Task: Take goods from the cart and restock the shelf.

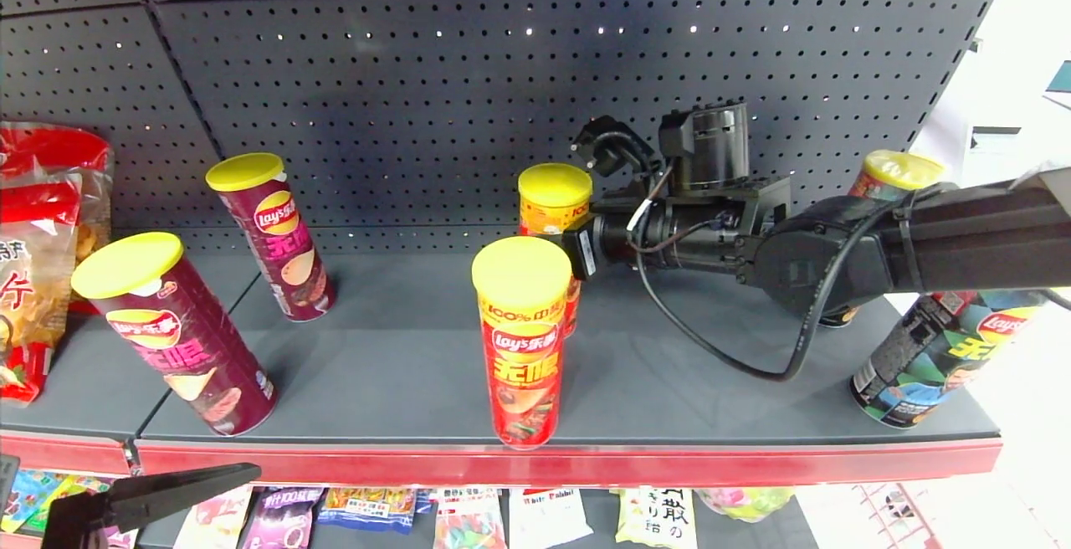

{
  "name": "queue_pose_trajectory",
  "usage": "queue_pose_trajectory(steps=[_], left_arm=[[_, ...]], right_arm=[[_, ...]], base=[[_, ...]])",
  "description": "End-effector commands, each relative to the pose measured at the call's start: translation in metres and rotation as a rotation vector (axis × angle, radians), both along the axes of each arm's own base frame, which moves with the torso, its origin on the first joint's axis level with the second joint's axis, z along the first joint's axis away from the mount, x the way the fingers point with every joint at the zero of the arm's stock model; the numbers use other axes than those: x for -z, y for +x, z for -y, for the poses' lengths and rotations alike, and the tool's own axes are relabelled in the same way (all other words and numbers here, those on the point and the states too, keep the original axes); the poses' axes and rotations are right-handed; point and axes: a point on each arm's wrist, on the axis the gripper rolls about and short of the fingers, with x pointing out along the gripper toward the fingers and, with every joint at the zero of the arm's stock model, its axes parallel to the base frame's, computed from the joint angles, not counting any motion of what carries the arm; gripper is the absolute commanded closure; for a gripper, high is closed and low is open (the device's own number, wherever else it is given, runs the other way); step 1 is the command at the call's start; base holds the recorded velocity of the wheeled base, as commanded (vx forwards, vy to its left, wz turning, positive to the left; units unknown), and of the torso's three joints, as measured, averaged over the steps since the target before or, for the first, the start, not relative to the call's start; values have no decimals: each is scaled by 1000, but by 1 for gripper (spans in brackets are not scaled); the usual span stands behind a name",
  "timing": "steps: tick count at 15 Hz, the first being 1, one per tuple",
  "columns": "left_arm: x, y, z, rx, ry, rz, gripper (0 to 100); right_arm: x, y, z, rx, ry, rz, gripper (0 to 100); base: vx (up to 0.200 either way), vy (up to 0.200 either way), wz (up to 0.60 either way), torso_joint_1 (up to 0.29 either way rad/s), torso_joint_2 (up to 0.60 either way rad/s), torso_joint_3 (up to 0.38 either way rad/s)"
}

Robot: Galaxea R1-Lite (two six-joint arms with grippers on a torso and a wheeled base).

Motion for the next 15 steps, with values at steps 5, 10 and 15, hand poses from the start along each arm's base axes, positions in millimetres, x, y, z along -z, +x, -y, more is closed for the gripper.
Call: queue_pose_trajectory(steps=[5,10,15], left_arm=[[0,1,0,-24,9,0,0],[6,16,2,-129,86,-74,0],[1,61,12,-234,199,-126,0]], right_arm=[[-12,-29,17,26,-5,-6,0],[-31,-92,70,223,43,-41,0],[-43,-170,127,249,92,29,0]], base=[[0,0,0,0,0,0],[0,0,0,0,0,0],[0,0,0,0,0,0]])
